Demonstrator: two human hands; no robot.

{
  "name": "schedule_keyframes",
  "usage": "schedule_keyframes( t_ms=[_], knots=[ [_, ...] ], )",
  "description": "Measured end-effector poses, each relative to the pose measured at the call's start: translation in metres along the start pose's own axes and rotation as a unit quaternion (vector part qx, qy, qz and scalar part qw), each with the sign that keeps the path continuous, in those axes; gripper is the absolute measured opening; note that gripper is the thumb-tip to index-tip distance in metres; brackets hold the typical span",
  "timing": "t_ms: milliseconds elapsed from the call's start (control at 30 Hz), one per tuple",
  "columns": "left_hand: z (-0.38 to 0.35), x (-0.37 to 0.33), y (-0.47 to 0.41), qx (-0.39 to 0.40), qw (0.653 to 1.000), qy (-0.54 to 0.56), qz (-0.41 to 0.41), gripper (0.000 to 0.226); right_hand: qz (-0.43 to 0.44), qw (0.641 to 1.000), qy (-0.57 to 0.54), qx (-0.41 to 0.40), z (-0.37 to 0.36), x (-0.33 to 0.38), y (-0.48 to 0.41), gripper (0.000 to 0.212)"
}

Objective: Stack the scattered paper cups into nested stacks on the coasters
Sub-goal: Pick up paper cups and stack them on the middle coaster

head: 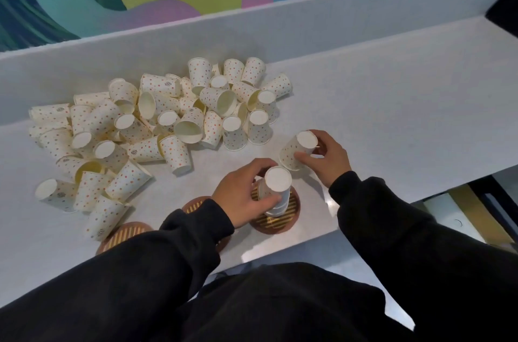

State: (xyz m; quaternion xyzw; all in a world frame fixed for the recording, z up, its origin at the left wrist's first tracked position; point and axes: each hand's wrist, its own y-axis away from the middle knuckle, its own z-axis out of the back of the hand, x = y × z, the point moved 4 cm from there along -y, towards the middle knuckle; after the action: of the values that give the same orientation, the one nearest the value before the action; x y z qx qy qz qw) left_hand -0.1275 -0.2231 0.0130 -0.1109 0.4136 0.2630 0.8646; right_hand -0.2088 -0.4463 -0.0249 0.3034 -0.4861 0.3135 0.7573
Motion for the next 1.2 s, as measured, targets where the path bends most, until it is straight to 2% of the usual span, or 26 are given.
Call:
schedule_keyframes(
  t_ms=[200,300,433,767,967,1200],
  knots=[
    [-0.024,0.023,-0.001,0.032,0.998,-0.033,0.031,0.061,0.124,0.99,-0.059,-0.021,0.019,0.042,0.029,0.053],
    [-0.028,0.028,-0.001,0.03,0.998,-0.029,0.046,0.066,0.194,0.979,-0.056,0.009,0.02,0.064,0.049,0.056],
    [-0.03,0.035,-0.001,0.043,0.996,-0.038,0.066,0.075,0.247,0.966,0.021,0.079,0.005,0.069,0.063,0.057],
    [-0.038,0.051,0.005,0.041,0.993,-0.021,0.111,0.069,0.204,0.955,0.134,0.171,-0.035,0.019,0.066,0.059],
    [-0.045,0.057,0.008,0.077,0.989,-0.041,0.118,0.076,0.189,0.95,0.157,0.193,-0.047,0.0,0.063,0.061],
    [-0.046,0.058,0.008,0.073,0.991,-0.041,0.109,0.078,0.149,0.952,0.167,0.207,-0.053,-0.013,0.059,0.065]
  ],
)
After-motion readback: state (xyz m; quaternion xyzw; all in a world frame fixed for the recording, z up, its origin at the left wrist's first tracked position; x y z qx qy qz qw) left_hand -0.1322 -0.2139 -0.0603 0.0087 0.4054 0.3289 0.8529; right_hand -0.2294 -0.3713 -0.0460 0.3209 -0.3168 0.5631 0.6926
